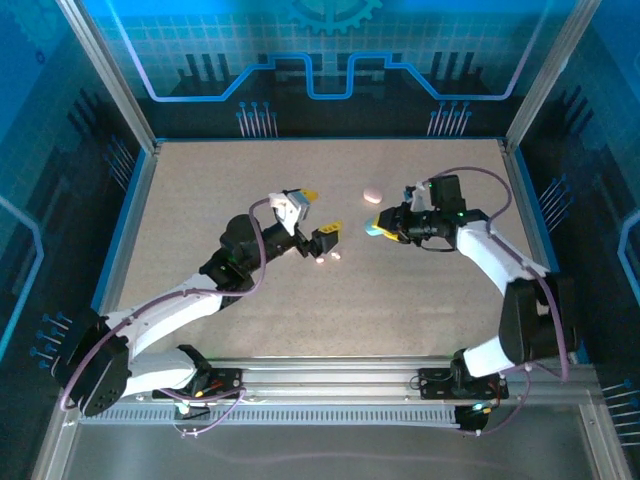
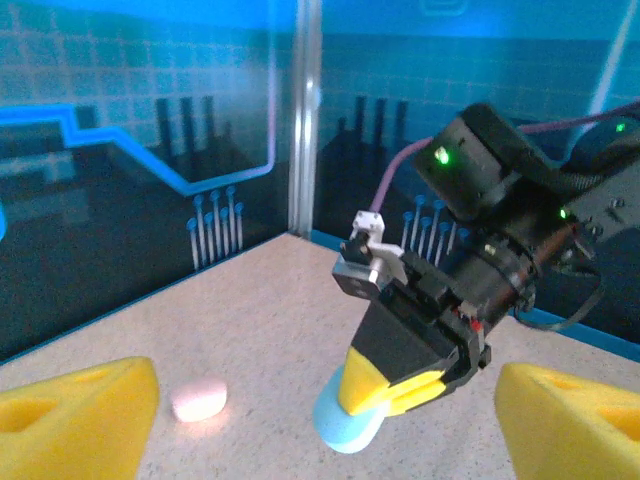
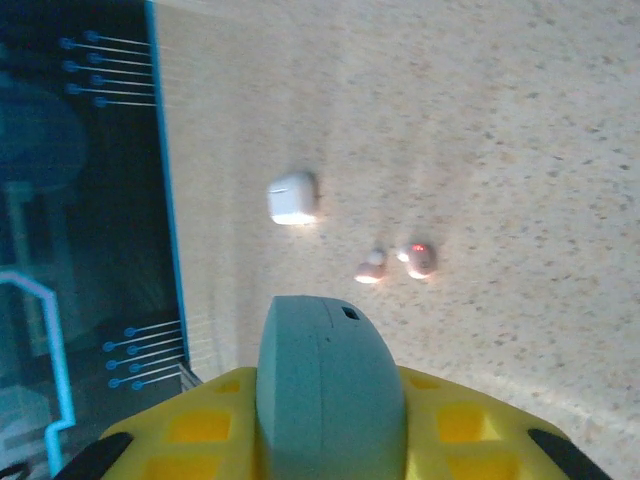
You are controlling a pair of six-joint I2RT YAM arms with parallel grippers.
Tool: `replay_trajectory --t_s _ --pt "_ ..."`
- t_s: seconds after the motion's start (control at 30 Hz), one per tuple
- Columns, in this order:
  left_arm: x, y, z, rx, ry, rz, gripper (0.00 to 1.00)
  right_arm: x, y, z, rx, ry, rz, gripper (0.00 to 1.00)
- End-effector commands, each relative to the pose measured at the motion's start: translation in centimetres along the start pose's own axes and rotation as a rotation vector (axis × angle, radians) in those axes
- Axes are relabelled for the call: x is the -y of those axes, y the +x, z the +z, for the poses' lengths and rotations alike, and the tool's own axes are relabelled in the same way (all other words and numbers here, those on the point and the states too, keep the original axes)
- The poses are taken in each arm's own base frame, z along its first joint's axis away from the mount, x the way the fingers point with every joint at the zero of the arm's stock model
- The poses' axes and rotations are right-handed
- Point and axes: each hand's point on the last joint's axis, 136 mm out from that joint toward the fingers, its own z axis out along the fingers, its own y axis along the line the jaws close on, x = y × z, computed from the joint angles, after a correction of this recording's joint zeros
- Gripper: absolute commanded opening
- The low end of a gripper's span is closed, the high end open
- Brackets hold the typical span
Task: Insert wireless bluetooth earbuds into charging case
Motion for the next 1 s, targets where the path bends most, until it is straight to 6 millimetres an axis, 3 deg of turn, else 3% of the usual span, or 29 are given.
replay_trajectory --t_s 0.0,0.07,0.17,0.3,0.5,0.7,0.97 --pt "-3.5 -1.3 -0.8 0.016 -0.169 -0.087 0.93 -0.4 -1.2 2.5 -0.02 -0.015 -0.056 0.22" --pt "-4.3 -1.3 -1.1 0.004 -0.195 -0.12 0.99 -0.3 -1.5 4.4 -0.058 -0.004 -0.065 0.23" --pt "-5.2 -0.9 -1.4 -0.045 -0.233 -0.124 0.99 -0.1 -2.0 7.5 -0.113 0.004 -0.081 0.24" --pt "-7.9 0.8 -1.7 -0.115 -0.358 -0.16 0.99 0.5 -2.2 11.9 -0.195 0.036 -0.077 0.24" --pt "-10.1 2.6 -1.7 -0.227 -0.469 -0.19 0.99 0.4 -1.9 16.5 -0.262 0.06 -0.087 0.26" --pt "-10.9 2.3 -2.2 -0.212 -0.53 -0.214 0.99 0.6 -1.0 18.9 -0.31 0.082 -0.099 0.28" --pt "-9.9 1.1 -3.4 -0.174 -0.474 -0.217 0.99 1.8 -0.3 19.6 -0.337 0.118 -0.097 0.37"
